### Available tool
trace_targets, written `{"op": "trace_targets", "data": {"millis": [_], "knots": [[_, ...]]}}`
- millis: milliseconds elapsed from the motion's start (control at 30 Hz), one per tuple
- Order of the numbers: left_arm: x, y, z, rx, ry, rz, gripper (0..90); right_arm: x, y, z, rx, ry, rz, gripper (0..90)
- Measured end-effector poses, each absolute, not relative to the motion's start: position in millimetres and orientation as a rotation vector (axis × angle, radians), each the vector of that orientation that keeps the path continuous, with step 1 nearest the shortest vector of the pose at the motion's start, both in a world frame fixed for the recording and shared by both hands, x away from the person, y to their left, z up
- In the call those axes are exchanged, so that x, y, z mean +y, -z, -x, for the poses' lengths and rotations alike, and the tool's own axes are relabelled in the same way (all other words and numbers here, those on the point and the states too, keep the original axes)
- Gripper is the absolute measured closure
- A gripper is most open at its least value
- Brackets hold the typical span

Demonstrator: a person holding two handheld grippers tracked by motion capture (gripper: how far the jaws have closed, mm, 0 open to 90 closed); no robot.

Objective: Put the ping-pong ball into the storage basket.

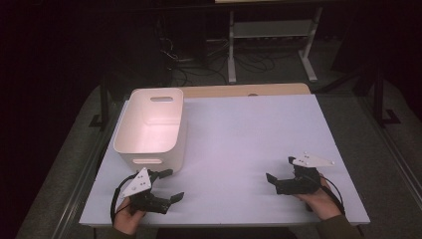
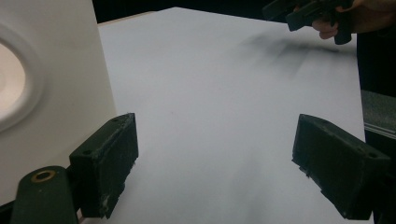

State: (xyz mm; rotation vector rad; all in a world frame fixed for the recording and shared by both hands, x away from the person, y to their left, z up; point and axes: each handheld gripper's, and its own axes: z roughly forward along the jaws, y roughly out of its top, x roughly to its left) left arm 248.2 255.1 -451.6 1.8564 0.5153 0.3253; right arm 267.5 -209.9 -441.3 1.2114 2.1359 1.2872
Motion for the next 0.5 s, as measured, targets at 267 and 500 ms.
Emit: {"op": "trace_targets", "data": {"millis": [267, 500], "knots": [[255.0, 451.5, -248.1, 0.512, -0.325, -1.858, 14.1, -211.2, 444.4, -267.6, 2.148, -1.274, -1.214, 0.0], [254.9, 451.5, -248.0, 0.511, -0.325, -1.859, 14.0, -211.9, 445.9, -268.7, 2.162, -1.243, -1.211, 0.0]]}}
